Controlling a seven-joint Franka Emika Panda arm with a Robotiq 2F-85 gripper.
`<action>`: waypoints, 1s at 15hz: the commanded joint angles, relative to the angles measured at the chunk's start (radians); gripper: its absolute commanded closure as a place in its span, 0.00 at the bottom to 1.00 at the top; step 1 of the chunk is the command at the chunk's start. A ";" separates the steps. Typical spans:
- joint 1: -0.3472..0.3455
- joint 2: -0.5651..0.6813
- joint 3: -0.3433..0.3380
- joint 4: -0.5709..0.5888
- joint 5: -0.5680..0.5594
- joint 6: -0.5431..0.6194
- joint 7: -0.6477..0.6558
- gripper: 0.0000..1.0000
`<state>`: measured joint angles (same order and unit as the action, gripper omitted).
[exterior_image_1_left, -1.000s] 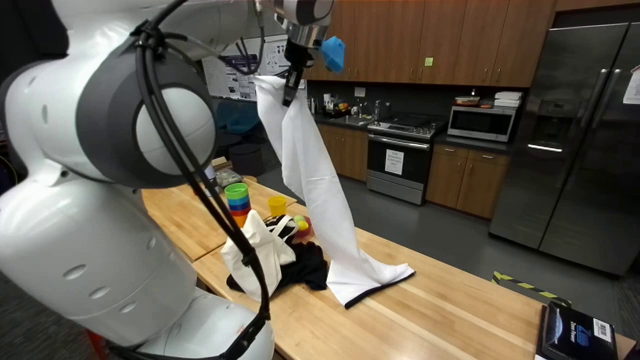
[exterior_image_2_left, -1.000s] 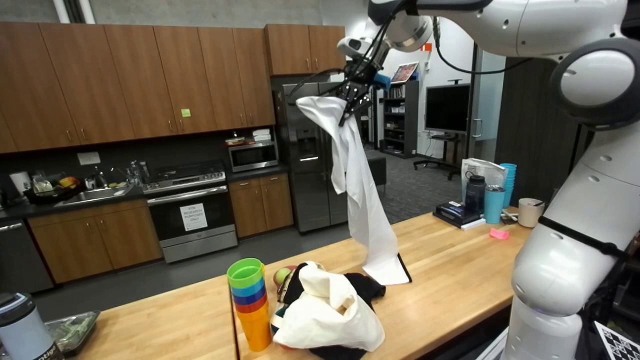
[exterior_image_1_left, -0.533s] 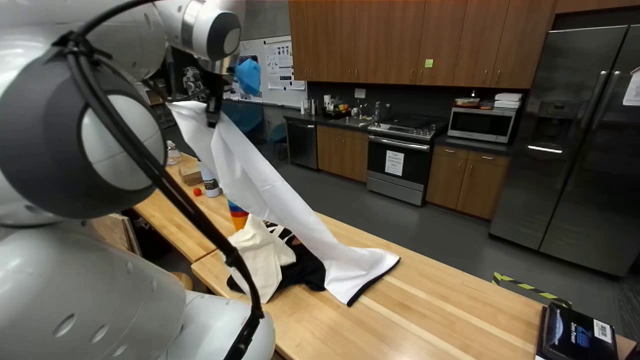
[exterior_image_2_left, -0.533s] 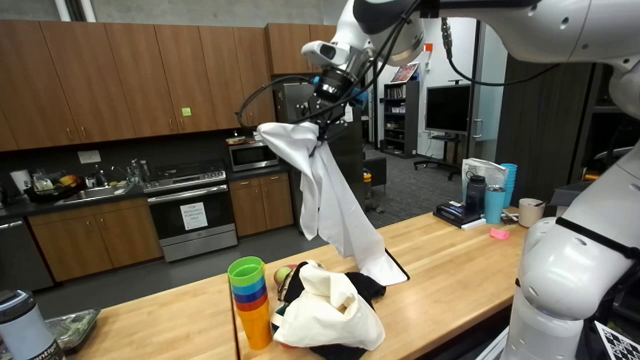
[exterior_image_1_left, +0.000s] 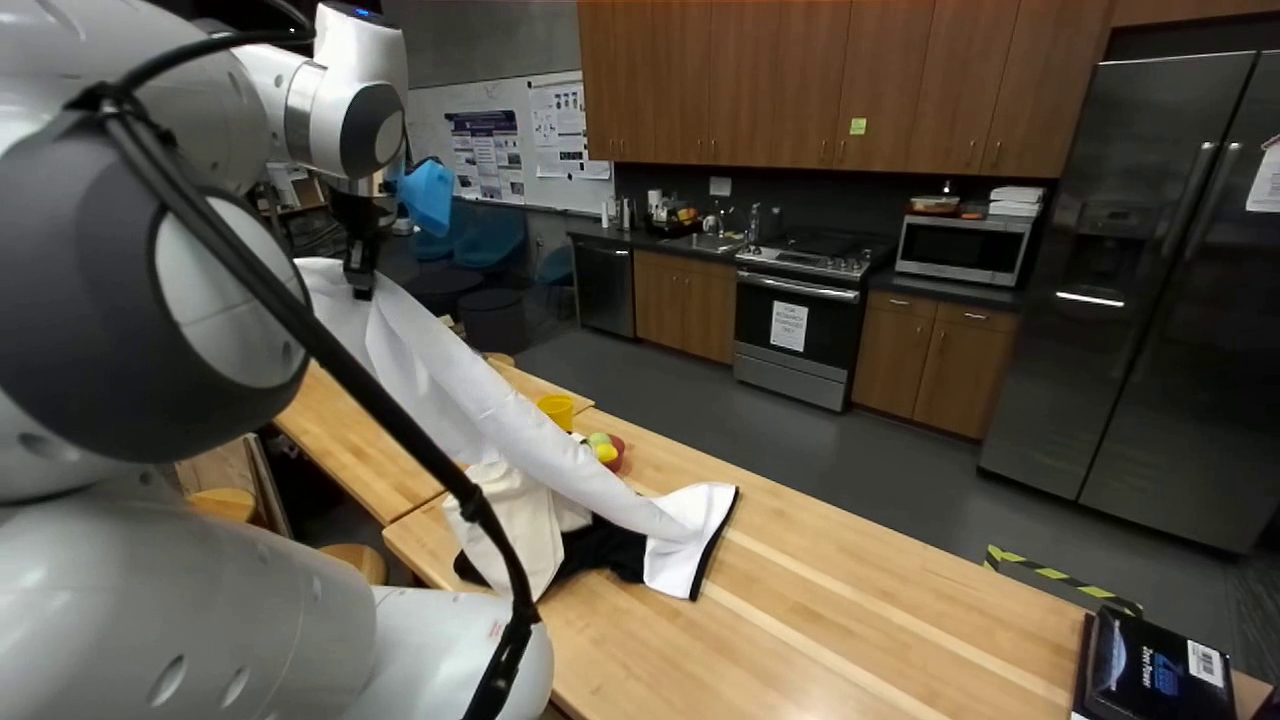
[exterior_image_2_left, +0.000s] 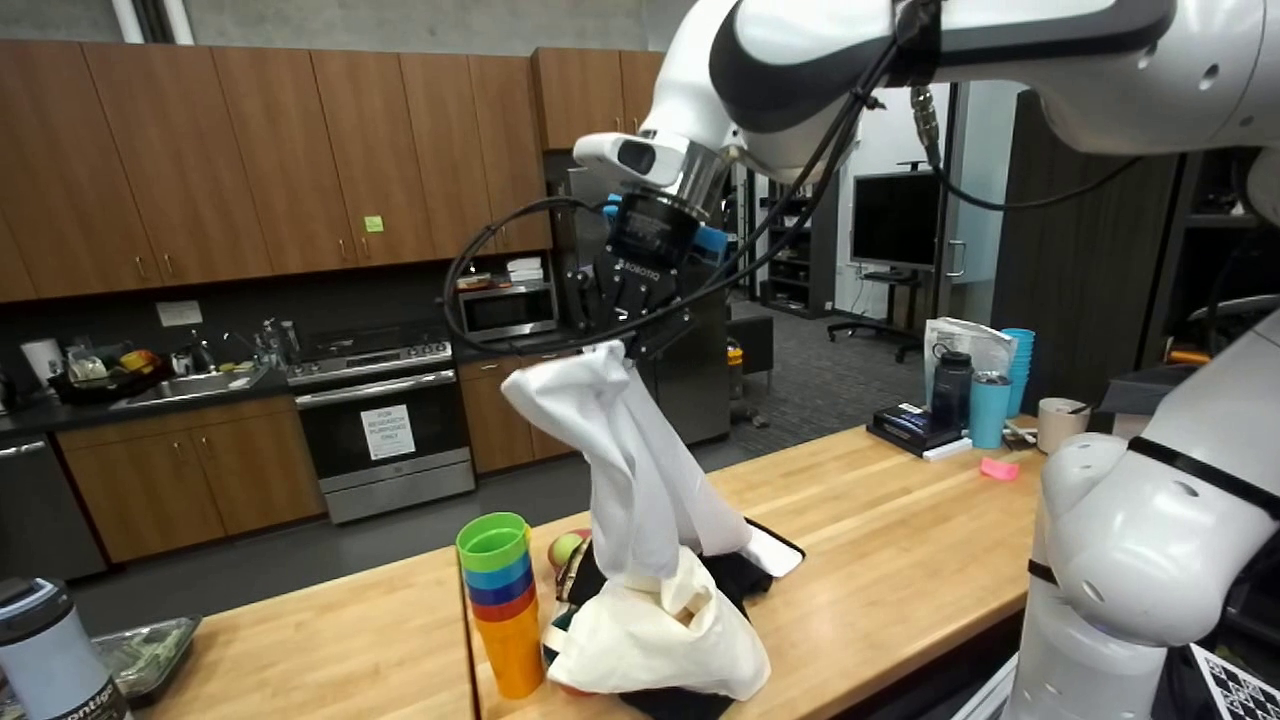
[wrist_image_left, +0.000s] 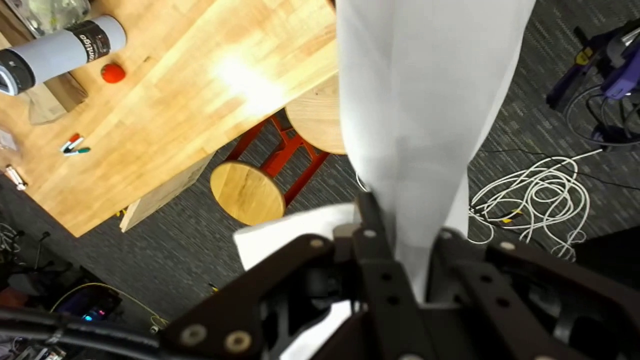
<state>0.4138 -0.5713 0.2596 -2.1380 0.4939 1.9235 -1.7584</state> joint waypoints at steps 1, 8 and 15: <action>0.027 0.005 -0.019 0.001 -0.015 0.005 0.012 0.77; 0.036 -0.022 -0.047 -0.043 0.011 0.013 -0.024 0.50; -0.046 0.004 -0.160 -0.102 -0.097 0.124 -0.111 0.12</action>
<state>0.3965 -0.5817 0.1428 -2.2443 0.4400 1.9915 -1.8265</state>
